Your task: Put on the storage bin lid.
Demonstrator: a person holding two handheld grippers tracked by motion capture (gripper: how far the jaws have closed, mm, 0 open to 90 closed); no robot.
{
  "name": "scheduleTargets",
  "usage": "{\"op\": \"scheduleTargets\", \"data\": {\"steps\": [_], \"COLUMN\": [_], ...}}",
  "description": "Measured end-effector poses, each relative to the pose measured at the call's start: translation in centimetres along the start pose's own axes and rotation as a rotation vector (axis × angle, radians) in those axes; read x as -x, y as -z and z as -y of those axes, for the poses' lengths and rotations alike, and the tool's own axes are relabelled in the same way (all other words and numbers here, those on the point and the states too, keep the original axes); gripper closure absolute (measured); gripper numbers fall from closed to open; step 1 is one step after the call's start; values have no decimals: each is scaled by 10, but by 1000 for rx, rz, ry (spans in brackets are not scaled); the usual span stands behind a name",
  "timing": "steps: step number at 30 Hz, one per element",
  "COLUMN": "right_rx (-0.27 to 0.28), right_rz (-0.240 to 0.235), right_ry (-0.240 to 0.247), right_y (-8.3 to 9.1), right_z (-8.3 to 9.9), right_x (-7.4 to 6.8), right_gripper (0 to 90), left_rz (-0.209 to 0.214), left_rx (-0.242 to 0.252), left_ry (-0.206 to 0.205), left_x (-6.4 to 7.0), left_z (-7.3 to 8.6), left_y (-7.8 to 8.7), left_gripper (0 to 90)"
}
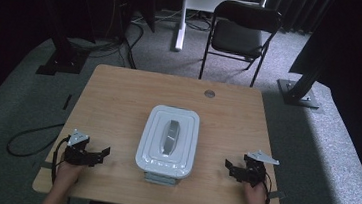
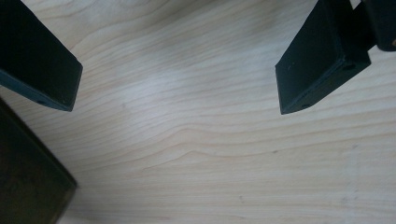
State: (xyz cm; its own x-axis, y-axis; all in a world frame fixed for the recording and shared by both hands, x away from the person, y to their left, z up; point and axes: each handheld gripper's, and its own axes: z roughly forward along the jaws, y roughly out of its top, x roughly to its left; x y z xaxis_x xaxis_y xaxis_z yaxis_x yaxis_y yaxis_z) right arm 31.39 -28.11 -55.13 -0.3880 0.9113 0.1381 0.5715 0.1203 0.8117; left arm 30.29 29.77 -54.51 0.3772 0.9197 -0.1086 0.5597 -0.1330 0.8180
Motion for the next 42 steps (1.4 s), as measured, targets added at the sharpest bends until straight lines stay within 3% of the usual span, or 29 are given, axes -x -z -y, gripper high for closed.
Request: {"op": "scheduleTargets", "data": {"steps": [8,16,19,21,23,27,28,29,30,33,34,37,42], "right_rx": [-15,30,40,54,56,13,-5,-16,-35,-66,-88,-85,-87], "right_rz": [36,80,140,160,193,282,291,295,321,350,353,368,386], "right_ry": [4,-23,-27,-58,-85,-81,-87,-90,-97,-102,-140,-152,-164], "right_y": [6,18,23,27,30,32,32,31,29,27,26,27,26], "right_z": [9,17,21,24,26,30,31,31,31,33,33,34,33], "right_x": [2,2,3,6,9,13,15,16,17,19,23,24,24], "right_gripper": [112,112,112,112,112,112,111,112,112,112,111,111,110], "left_rz": [-47,-92,-111,-117,-152,-192,-222,-222,-252,-288,-290,-282,-309], "left_rx": [-10,-9,-2,1,-18,-50,-77,-77,-100,-125,-135,-156,-163], "left_ry": [11,21,35,49,46,63,68,68,69,68,72,72,88], "left_x": [-11,-18,-23,-28,-31,-35,-36,-36,-36,-37,-38,-39,-39], "left_z": [10,18,20,22,23,24,25,25,25,26,26,25,24], "left_y": [9,21,26,28,30,30,29,29,27,26,25,23,20], "left_gripper": [12,12,12,12,12,12,12,12,12,12,12,12,12]}}
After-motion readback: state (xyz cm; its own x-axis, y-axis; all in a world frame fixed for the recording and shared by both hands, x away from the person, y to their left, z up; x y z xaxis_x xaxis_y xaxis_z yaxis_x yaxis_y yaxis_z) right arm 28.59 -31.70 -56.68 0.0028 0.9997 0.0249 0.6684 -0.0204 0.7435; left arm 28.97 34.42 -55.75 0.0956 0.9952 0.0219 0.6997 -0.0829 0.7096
